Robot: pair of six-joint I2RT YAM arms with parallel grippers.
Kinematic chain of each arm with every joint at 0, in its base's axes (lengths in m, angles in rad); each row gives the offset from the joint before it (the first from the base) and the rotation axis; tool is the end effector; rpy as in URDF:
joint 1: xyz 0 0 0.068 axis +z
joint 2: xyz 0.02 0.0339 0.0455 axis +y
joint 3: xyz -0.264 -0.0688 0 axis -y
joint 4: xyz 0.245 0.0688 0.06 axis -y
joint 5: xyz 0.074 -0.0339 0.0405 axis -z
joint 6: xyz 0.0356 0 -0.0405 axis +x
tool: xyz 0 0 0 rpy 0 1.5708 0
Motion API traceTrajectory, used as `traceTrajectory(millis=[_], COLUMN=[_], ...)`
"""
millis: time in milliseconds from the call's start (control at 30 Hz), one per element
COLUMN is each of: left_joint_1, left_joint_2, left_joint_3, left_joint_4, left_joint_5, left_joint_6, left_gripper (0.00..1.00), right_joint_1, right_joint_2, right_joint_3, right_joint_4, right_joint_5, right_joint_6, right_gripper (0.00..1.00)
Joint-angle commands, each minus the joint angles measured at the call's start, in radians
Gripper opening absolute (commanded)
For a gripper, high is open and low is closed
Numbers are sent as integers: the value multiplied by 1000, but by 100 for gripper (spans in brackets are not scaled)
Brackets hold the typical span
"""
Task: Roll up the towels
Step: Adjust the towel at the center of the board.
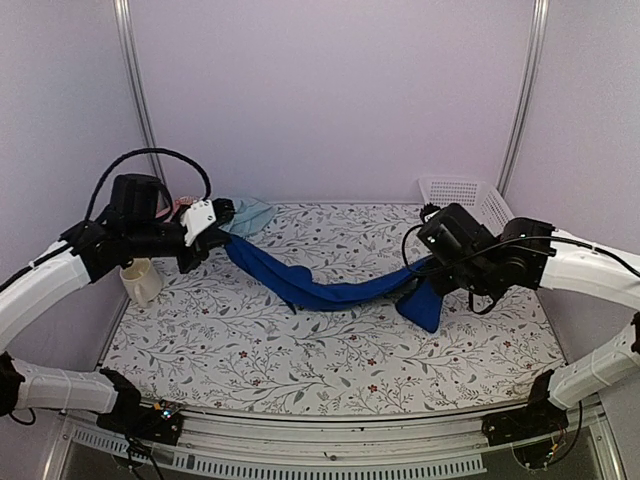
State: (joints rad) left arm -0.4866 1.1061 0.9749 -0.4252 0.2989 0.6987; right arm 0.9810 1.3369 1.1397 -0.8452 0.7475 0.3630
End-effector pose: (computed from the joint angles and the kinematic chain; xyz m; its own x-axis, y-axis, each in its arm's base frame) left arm 0.2109 -0.1234 0.3199 0.0722 0.6572 -0.7502 0.8117 0.3984 0.4271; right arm 0.1654 0.2037 0.2947 -0.5978 -0.4250 -0.6798 -0.2210 0.9024 -0.3698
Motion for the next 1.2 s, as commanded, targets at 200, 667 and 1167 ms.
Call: traceTrajectory(millis=[200,667,1167], left_joint_1=[8,64,96], left_joint_2=[-270,4,37], left_joint_3=[-8,-258,-385], left_joint_4=[-79,211,381], left_joint_5=[-121,-437,-462], left_joint_6=[-91,-82,-113], left_gripper=[0,0,0], right_joint_1=[71,-144,-295], right_joint_2=[-75,603,498], right_joint_3=[166,499,209], right_joint_4=[29,50,319], right_joint_5=[-175,-390,-760], right_joint_6=[-247,-568,-330], right_gripper=[3,9,59])
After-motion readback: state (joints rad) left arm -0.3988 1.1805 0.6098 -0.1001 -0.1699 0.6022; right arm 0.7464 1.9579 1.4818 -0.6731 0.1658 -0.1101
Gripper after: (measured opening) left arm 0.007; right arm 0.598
